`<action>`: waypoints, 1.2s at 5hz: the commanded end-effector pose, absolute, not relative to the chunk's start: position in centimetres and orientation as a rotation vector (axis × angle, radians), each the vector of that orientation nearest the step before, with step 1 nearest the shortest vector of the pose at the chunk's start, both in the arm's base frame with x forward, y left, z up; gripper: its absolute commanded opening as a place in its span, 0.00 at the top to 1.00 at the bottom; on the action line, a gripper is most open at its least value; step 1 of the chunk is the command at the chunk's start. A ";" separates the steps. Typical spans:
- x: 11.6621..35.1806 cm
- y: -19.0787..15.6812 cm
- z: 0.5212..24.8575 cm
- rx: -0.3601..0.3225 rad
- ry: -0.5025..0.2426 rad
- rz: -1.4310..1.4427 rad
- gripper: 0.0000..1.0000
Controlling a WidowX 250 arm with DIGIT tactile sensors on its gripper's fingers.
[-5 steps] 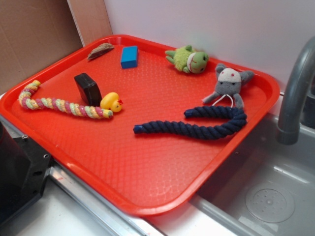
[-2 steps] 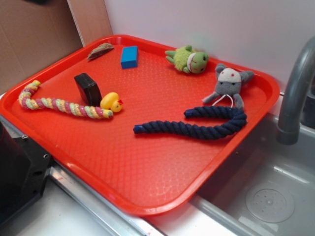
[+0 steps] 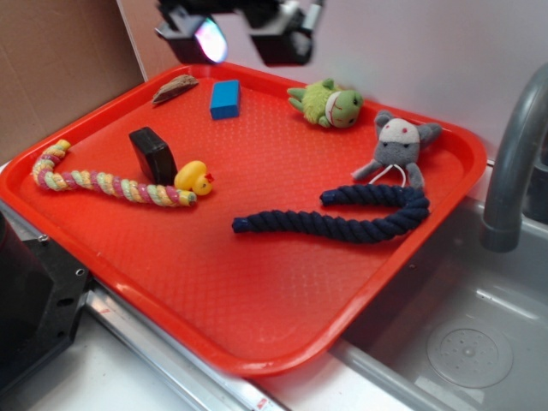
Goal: Grab the gray animal.
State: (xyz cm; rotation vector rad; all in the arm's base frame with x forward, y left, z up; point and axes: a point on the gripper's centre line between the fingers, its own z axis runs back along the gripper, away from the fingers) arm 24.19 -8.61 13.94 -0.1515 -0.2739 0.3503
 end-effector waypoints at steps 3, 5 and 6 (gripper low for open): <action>35.9 -12.6 8.5 -0.146 -0.271 0.284 0.00; 36.4 -11.4 7.5 -0.185 -0.209 0.197 1.00; 34.4 -9.7 7.1 -0.133 -0.180 0.170 1.00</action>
